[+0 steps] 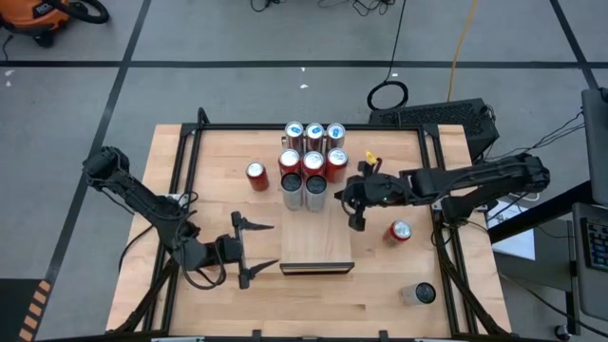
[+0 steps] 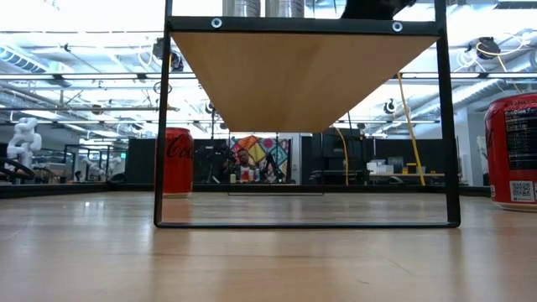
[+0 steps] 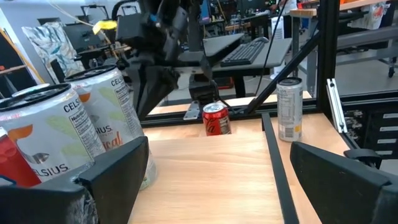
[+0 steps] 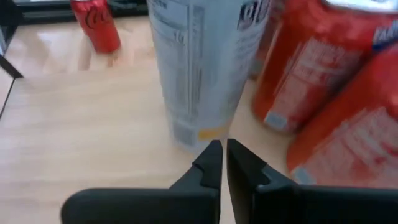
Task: Place canned beverage on shelf
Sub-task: Put the white yellow soda can on the shelf aligned with the other white yellow soda can
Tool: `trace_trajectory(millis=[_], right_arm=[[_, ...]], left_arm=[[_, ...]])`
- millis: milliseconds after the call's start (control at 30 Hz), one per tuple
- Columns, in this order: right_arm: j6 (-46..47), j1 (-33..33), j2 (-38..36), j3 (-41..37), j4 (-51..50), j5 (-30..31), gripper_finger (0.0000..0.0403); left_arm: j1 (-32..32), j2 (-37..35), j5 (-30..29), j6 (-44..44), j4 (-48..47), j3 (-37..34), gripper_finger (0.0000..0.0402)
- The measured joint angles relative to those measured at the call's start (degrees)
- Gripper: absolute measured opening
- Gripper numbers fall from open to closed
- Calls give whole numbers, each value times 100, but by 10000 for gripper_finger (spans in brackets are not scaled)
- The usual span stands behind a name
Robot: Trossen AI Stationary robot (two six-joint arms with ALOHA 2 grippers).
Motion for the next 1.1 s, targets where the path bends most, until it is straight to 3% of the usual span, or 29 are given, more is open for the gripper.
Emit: trace_trajectory(millis=[500, 833, 1100], right_arm=[[1447, 1477, -19, 1278, -2895, 120, 0], [2531, 2541, -17, 1606, -3685, -715, 3], [3304, 3272, -17, 1606, -3832, -774, 88]], left_arm=[[0, 42, 234, -263, -107, 2, 393], [14, 42, 234, -254, -113, 2, 393], [13, 42, 234, -256, -115, 2, 393]])
